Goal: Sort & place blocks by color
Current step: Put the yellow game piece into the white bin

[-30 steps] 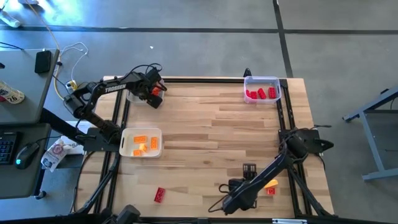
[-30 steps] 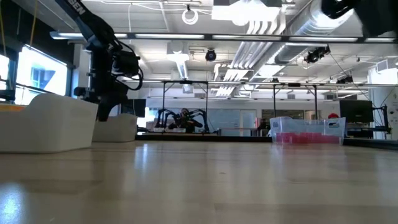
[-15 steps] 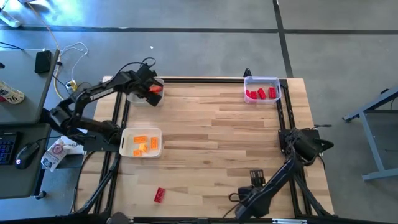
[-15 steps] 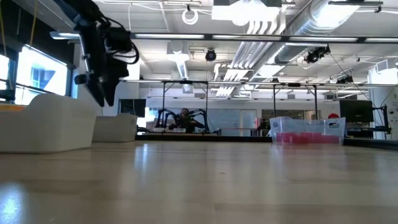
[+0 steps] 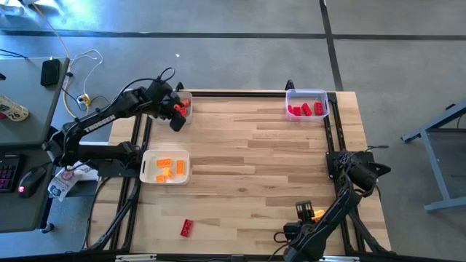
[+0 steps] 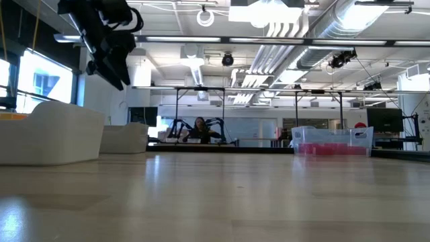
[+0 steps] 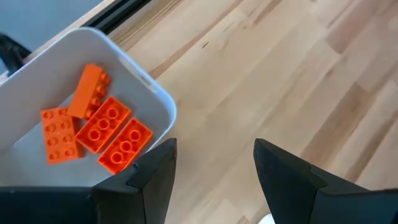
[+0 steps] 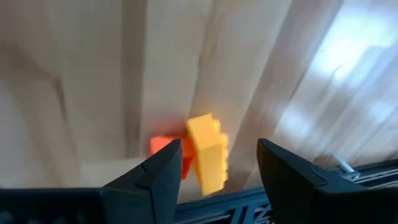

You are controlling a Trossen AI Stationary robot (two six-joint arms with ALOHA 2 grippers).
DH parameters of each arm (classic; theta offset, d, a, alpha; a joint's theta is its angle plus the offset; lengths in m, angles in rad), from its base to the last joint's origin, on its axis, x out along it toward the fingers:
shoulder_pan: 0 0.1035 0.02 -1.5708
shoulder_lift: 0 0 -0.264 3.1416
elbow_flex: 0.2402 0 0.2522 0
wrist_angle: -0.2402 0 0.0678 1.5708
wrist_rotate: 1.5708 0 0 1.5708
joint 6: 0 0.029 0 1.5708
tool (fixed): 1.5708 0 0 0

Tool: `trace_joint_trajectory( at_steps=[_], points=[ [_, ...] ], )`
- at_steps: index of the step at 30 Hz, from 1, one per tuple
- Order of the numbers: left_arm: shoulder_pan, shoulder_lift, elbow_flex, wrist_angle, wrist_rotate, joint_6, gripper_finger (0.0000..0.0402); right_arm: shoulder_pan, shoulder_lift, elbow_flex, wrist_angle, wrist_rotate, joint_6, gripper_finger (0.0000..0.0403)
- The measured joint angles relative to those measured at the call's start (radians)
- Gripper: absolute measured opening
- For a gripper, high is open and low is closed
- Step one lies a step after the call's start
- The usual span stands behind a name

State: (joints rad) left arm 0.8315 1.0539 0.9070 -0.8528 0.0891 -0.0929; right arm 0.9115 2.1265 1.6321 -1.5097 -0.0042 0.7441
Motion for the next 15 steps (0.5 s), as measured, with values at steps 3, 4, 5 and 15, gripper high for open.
trace_joint_trajectory(
  at_steps=[3,4,5,15],
  points=[
    [-0.019,-0.018,0.000,0.000,-0.001,0.000,0.0200,-0.005,0.000,0.000,0.000,0.037,0.014,0.0192],
    [-0.024,-0.023,0.000,0.000,-0.002,0.000,0.0200,-0.008,-0.001,-0.005,0.004,0.039,0.016,0.0192],
    [-0.028,-0.026,0.000,0.000,-0.003,0.000,0.0200,-0.008,-0.001,-0.014,0.006,0.037,0.016,0.0192],
    [-0.056,-0.026,0.000,-0.004,-0.006,-0.008,0.0200,-0.008,-0.001,-0.121,0.073,-0.004,0.035,0.0192]
  ],
)
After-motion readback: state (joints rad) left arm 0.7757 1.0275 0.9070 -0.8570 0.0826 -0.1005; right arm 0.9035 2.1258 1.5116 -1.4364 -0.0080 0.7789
